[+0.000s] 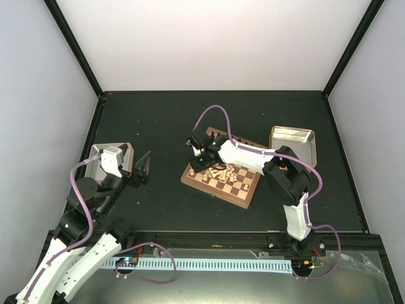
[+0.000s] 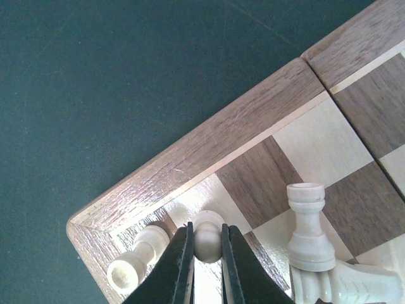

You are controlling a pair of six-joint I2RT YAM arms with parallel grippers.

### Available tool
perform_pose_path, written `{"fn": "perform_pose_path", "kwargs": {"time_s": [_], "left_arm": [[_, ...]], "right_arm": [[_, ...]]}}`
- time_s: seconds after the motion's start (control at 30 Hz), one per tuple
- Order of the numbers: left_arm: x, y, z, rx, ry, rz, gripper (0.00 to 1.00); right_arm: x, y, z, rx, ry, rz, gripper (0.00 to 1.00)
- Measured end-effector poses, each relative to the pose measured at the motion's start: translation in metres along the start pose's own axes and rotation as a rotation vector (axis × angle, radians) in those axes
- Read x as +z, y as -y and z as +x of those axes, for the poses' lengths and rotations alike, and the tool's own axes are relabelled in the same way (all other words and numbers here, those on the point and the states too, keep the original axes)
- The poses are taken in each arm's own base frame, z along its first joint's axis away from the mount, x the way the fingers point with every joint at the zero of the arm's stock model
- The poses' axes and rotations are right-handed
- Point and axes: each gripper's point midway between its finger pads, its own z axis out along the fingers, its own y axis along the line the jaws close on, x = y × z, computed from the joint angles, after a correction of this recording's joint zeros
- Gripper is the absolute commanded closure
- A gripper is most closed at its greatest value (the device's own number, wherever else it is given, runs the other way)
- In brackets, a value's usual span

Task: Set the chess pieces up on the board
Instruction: Place the chess piece on the chessboard.

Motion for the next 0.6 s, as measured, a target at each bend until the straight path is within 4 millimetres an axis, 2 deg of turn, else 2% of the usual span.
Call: {"fn": "perform_pose_path", "kwargs": {"time_s": [0.6], "left_arm": [[0.0006,-0.0003,0.0008,0.001,-0.003,-0.002,0.08]], "right_arm": [[-0.0009,-0.0047,0.0018,-0.025,-0.021,-0.015,0.75]]}}
